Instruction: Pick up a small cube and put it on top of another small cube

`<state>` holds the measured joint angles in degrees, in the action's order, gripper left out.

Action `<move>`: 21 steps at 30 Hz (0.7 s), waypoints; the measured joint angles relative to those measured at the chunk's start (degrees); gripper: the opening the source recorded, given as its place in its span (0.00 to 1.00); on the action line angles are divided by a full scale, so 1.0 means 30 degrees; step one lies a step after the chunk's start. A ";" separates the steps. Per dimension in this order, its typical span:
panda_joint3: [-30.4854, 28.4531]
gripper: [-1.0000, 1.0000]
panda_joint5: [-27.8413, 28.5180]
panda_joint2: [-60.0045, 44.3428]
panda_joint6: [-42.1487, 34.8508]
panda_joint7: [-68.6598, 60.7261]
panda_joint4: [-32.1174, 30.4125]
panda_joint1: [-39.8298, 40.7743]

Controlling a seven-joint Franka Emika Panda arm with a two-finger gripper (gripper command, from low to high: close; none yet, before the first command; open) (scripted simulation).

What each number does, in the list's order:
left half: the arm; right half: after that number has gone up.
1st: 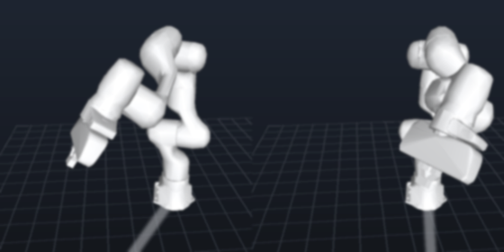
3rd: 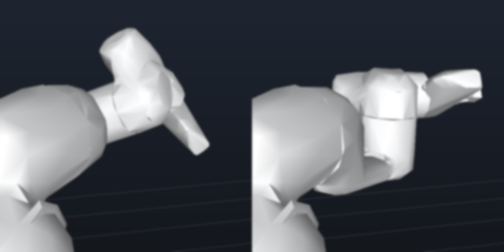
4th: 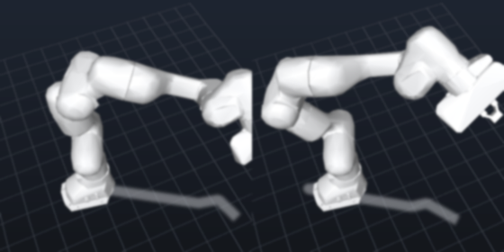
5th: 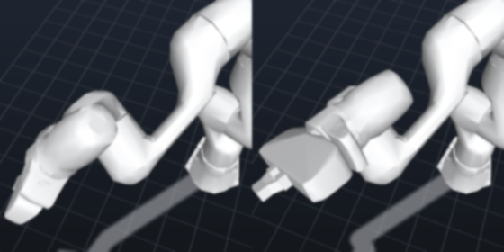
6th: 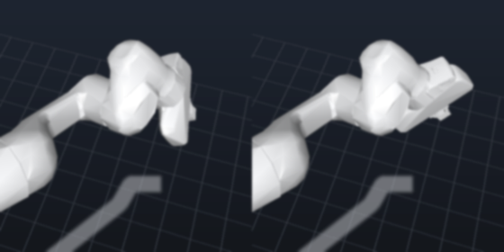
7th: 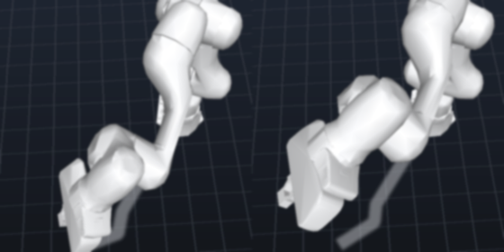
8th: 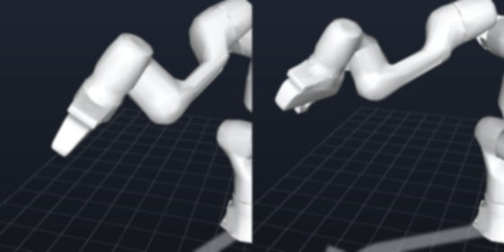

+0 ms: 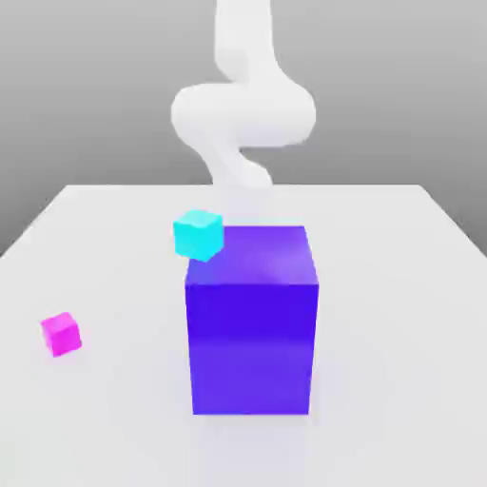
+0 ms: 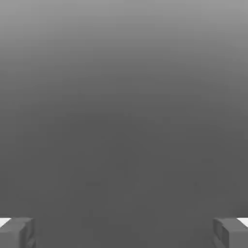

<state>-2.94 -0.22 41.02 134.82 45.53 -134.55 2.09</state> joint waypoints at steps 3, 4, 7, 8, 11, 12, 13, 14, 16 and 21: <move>-0.1435 0.50 -0.0108 -0.2268 0.1437 -0.0150 -0.1248 0.0916; -0.1898 0.50 -0.0143 -0.2973 0.1885 -0.0198 -0.1642 0.1199; -0.3240 0.50 -0.0304 -0.5046 0.3202 -0.0382 -0.2804 0.2072; -0.3681 0.50 -0.0372 -0.5733 0.3638 -0.0454 -0.3189 0.2369; -0.4991 0.50 -0.0625 -0.7799 0.4943 -0.0704 -0.4344 0.3270; -0.5412 0.50 -0.0736 -0.8492 0.5371 -0.0808 -0.4727 0.3583; -0.5834 0.50 -0.0848 -0.9187 0.5809 -0.0911 -0.5112 0.3893; -0.6256 0.50 -0.0971 -0.9883 0.6244 -0.1022 -0.5497 0.4201; -0.7049 0.50 -0.1267 -1.1285 0.7110 -0.1279 -0.6265 0.4838; -0.8339 0.50 -0.2400 -1.4774 0.9249 -0.2204 -0.8012 0.7046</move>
<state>-27.96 -7.41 -3.30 162.56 38.91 -158.59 23.23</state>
